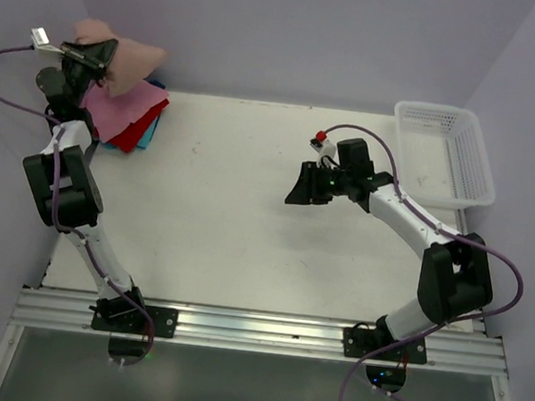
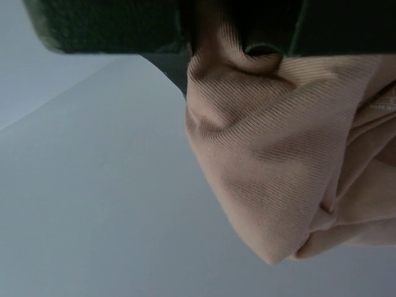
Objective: Fold and stack the t-shirts
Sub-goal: Neatly place the folded tshirt to the corner
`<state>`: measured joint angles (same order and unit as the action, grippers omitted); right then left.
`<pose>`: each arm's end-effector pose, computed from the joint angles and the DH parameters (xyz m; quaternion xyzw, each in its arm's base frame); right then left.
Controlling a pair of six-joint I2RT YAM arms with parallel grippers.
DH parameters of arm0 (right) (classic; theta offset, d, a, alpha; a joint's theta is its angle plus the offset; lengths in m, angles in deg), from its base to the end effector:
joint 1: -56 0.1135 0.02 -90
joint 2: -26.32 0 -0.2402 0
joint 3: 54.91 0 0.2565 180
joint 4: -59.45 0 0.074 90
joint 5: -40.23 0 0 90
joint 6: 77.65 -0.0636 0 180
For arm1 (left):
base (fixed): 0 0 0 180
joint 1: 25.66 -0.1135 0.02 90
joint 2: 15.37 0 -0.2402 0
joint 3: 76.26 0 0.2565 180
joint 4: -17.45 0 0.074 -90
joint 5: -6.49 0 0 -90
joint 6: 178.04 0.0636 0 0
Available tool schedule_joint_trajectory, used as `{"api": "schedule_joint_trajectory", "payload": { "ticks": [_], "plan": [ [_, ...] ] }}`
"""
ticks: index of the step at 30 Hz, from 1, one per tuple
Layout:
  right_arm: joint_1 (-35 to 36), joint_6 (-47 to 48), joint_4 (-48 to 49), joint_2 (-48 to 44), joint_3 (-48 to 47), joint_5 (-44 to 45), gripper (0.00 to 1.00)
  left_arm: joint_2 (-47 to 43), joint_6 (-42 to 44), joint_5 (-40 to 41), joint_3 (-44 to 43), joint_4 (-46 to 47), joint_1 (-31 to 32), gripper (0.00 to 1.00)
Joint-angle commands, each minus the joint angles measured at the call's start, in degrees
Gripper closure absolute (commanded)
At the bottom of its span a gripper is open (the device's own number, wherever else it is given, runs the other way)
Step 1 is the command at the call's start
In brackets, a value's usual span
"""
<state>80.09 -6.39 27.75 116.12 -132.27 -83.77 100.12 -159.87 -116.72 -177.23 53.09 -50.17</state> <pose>0.3147 0.1796 0.2102 -0.1549 0.8745 0.3867 0.2485 0.4606 0.1717 0.3118 -0.2466 0.5371 -0.4652 0.6590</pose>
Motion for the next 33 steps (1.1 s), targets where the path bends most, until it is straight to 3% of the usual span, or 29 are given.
{"api": "schedule_joint_trajectory", "payload": {
  "ticks": [1, 6, 13, 23, 24, 26, 28, 29, 33],
  "plan": [
    [-0.02, 2.22, -1.43, -2.7, -0.5, 0.16, 0.57, 0.36, -2.63, 0.25, 4.45, 12.71, -1.32, 1.0],
    [0.16, 1.52, -1.34, -2.17, -0.68, -0.37, 0.57, 3.87, 2.93, 0.86, 12.45, 1.92, -1.42, 1.0],
    [0.16, 1.95, -2.48, -3.92, 0.55, 0.07, 0.58, 6.95, 6.35, 8.77, 24.49, -1.88, -1.68, 1.0],
    [0.25, 3.01, -2.66, -4.72, 2.84, 0.6, 0.57, 4.85, 1.61, 9.21, 24.59, -0.12, -1.85, 0.99],
    [0.16, 3.01, -2.57, -4.55, 2.92, 0.51, 0.57, 3.71, 1.0, 9.65, 25.21, 0.05, -2.03, 0.82],
    [0.16, 2.92, -2.31, -4.28, 3.1, 0.08, 0.57, -1.45, -0.15, 12.1, 28.28, -1.08, -2.12, 0.68],
    [0.25, 2.92, -1.95, -4.11, 3.28, -0.28, 0.56, -8.56, 0.02, 15.87, 32.57, -2.75, -2.29, 0.17],
    [0.25, 2.83, -1.87, -4.19, 3.28, -0.37, 0.56, -10.95, 0.29, 16.77, 33.64, -6.33, -2.29, 0.0],
    [0.25, 2.57, -1.25, -4.54, 3.45, -0.8, 0.54, -23.87, 3.01, 21.6, 38.29, -17.42, -2.29, 0.0]
  ]
}}
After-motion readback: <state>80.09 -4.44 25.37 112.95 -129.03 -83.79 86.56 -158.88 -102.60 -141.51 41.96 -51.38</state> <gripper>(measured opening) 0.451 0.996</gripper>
